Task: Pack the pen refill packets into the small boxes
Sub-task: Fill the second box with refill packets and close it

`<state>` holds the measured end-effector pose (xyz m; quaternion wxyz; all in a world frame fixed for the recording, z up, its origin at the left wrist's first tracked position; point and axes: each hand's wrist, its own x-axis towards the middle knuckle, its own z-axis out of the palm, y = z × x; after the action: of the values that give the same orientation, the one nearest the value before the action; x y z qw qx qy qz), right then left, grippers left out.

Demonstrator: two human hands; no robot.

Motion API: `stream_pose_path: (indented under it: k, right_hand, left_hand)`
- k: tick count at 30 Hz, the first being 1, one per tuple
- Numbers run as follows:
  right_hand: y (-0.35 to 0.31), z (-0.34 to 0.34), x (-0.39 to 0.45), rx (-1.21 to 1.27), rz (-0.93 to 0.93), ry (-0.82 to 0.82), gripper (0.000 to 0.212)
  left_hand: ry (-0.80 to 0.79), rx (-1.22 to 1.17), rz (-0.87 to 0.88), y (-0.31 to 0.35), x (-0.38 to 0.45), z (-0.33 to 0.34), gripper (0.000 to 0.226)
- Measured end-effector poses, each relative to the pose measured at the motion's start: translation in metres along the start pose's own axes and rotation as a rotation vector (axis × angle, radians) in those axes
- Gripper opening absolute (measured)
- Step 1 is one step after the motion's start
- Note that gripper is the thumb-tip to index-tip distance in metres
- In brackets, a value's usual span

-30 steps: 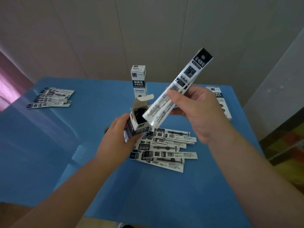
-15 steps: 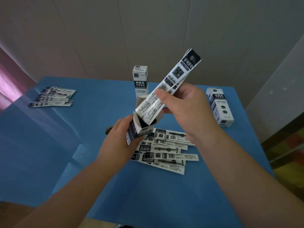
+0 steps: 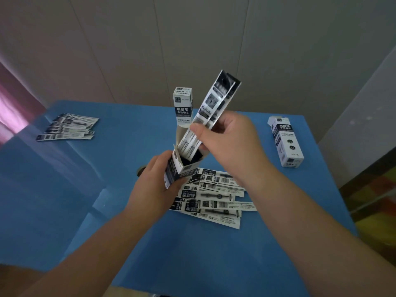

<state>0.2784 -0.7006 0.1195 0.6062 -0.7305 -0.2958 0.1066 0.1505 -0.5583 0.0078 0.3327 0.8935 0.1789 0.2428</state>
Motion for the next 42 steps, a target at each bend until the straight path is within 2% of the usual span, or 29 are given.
stream_pose_path:
  k: [3, 6, 11, 15, 18, 20, 22, 24, 27, 29, 32, 34, 36, 39, 42]
  right_hand:
    - [0.009, 0.008, -0.009, -0.103, -0.001, -0.011, 0.003]
    - [0.014, 0.014, -0.014, -0.259, 0.013, -0.112, 0.012]
    - [0.004, 0.006, -0.013, -0.239, -0.132, -0.058, 0.009]
    - [0.001, 0.007, -0.008, -0.419, -0.174, -0.118, 0.032]
    - [0.001, 0.01, -0.004, -0.554, -0.129, -0.236, 0.029]
    - [0.0, 0.007, -0.001, -0.586, -0.136, -0.241, 0.025]
    - [-0.003, 0.004, -0.001, -0.604, -0.188, -0.205, 0.012]
    - [-0.006, 0.004, -0.001, -0.643, -0.247, -0.198, 0.012]
    - [-0.011, 0.011, -0.001, -0.724, -0.241, -0.277, 0.013]
    - [-0.013, 0.015, 0.0, -0.856, -0.245, -0.331, 0.02]
    - [-0.012, 0.015, 0.001, -0.972, -0.256, -0.312, 0.04]
    - [-0.01, 0.017, 0.001, -1.019, -0.239, -0.331, 0.034]
    - [-0.01, 0.022, 0.002, -1.072, -0.211, -0.384, 0.016]
    - [-0.014, 0.02, 0.009, -1.039, -0.154, -0.464, 0.013]
    - [-0.02, 0.006, 0.012, -0.842, -0.111, -0.436, 0.017]
  left_hand:
    - [0.004, -0.013, -0.007, -0.001, 0.0, 0.0, 0.058]
    - [0.01, -0.029, -0.011, -0.001, -0.001, 0.0, 0.057]
    - [0.019, -0.02, -0.031, -0.001, 0.0, -0.001, 0.058]
    - [0.009, -0.031, -0.007, -0.001, -0.001, -0.001, 0.056]
    - [0.001, -0.029, 0.024, 0.002, -0.001, -0.001, 0.052]
    - [0.006, -0.035, 0.025, 0.001, 0.0, -0.002, 0.052]
    - [0.007, -0.037, 0.011, 0.0, 0.0, -0.002, 0.054]
    - [0.005, -0.023, -0.002, -0.002, 0.0, -0.001, 0.056]
    - [0.005, 0.0, -0.003, -0.003, 0.0, 0.0, 0.056]
    - [0.005, 0.004, -0.007, -0.004, 0.0, 0.0, 0.052]
    - [-0.006, -0.01, 0.009, -0.003, -0.002, -0.002, 0.055]
    - [-0.013, 0.007, 0.019, -0.002, -0.003, -0.002, 0.057]
    - [-0.023, 0.036, 0.029, -0.002, -0.003, -0.001, 0.058]
    - [-0.027, 0.026, 0.03, -0.001, -0.002, -0.001, 0.058]
    - [-0.026, 0.0, 0.022, -0.002, 0.0, -0.003, 0.056]
